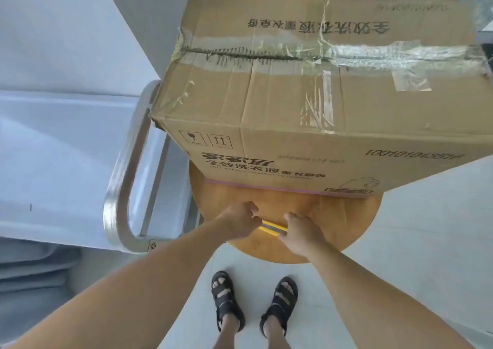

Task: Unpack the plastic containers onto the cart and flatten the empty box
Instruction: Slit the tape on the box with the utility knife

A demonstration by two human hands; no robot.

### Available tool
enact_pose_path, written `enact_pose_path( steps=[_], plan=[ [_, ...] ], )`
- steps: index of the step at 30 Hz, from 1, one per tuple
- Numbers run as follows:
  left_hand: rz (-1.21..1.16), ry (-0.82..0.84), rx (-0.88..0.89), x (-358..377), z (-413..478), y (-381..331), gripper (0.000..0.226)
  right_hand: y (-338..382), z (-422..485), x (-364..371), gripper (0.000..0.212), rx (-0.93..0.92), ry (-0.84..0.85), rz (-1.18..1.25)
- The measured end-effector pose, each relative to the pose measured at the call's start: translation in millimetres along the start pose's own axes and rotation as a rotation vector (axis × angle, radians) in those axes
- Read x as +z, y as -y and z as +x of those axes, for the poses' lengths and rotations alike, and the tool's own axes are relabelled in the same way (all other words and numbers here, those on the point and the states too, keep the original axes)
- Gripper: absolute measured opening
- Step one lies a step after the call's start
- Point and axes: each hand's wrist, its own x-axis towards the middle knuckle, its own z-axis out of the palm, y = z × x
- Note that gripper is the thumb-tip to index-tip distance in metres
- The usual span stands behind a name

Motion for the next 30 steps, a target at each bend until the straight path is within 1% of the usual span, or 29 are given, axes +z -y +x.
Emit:
enact_pose_path(
  steps=[3,6,8,10,12,13,14,16,18,22,24,27,30],
  plan=[
    [0.004,0.01,-0.03,9,16,5,0.051,-9,11,12,0.042,-0.002,-0.03,-0.115],
    [0.021,0.019,-0.051,15,26,10,0.054,-13,16,22,0.033,-0.004,-0.067,-0.103],
    [0.027,-0.002,-0.055,18,28,11,0.054,-13,17,24,0.031,-0.006,-0.084,-0.095],
    [0.008,-0.016,-0.081,23,29,16,0.053,-13,17,23,0.029,0.012,-0.07,-0.086],
    [-0.025,-0.003,-0.116,26,27,22,0.05,-14,14,24,0.019,0.029,-0.033,-0.087],
    [-0.032,0.007,-0.134,26,25,25,0.048,-16,14,26,0.019,0.039,-0.009,-0.06],
    [-0.036,0.019,-0.153,25,23,28,0.046,-17,13,27,0.022,0.047,0.02,0.002],
    [-0.058,0.023,-0.177,22,17,32,0.042,-18,7,24,0.027,0.059,0.068,0.202],
    [-0.101,0.014,-0.174,16,7,31,0.04,-12,-4,13,0.029,0.058,0.064,0.383],
    [-0.185,-0.01,-0.151,-4,-20,17,0.034,5,-41,-27,0.017,-0.003,0.082,0.762],
    [-0.202,-0.023,-0.124,-21,-39,3,0.026,13,-66,-54,0.017,-0.047,0.105,0.831],
    [-0.196,-0.052,-0.045,-49,-70,-21,0.011,25,-101,-94,0.018,-0.117,0.113,0.827],
    [-0.173,-0.042,0.032,-78,-100,-43,0.012,40,-130,-133,0.011,-0.206,0.056,0.865]
  ],
)
